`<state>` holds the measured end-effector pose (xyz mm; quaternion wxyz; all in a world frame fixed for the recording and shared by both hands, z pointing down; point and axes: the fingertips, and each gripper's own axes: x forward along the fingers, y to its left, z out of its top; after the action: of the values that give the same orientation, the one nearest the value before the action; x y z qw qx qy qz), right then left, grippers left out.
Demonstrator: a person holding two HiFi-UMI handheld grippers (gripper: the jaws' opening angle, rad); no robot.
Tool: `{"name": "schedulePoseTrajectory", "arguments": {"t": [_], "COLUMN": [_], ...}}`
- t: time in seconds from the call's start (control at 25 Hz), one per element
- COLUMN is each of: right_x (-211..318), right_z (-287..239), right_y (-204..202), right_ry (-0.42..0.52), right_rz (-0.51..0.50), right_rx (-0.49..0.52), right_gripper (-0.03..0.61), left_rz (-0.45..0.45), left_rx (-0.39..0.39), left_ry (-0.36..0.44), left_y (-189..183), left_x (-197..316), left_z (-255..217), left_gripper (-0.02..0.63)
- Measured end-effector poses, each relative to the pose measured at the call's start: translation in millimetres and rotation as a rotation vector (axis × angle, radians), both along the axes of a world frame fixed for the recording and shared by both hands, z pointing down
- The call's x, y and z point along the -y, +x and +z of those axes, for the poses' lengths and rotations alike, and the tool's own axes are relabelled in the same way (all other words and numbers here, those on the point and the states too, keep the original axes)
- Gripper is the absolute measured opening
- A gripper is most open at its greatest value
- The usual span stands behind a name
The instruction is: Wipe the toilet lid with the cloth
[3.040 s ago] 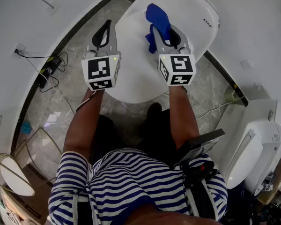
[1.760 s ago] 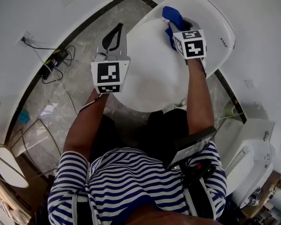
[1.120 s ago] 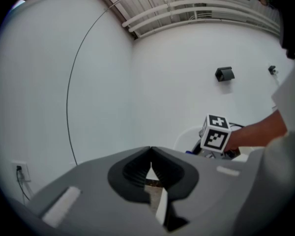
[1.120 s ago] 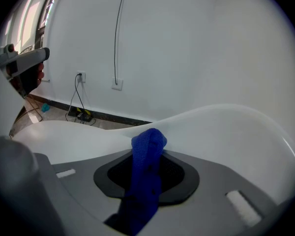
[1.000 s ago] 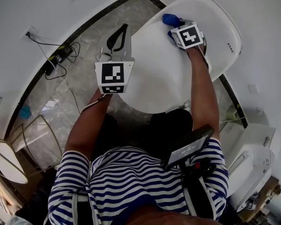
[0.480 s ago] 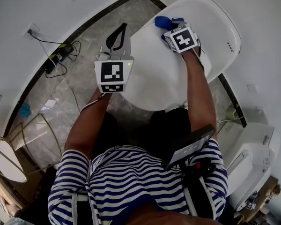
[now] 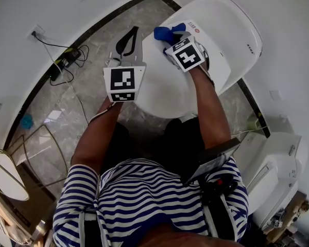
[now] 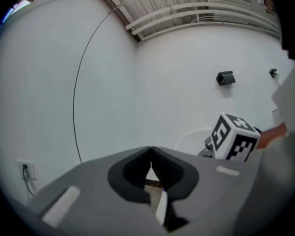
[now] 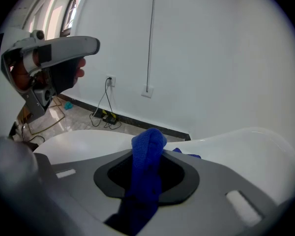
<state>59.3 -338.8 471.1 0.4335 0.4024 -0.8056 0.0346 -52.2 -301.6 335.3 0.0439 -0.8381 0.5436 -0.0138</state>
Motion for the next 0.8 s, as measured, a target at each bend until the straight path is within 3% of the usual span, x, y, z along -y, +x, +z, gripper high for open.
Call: {"name": "schedulePoseTrajectory", "arguments": {"t": [0.8], "right_x": [-96], "right_z": [15], "right_y": [-107], "right_ry": [-0.070], "right_rz": [-0.258], "right_rx": [0.002], "right_gripper": [0.112], "left_rz": [-0.032], "left_rx": [-0.009], "left_ry": [0.000], "left_y": [-24], "left_x": [-15], "left_z": [-2], "left_gripper": [0.002]}}
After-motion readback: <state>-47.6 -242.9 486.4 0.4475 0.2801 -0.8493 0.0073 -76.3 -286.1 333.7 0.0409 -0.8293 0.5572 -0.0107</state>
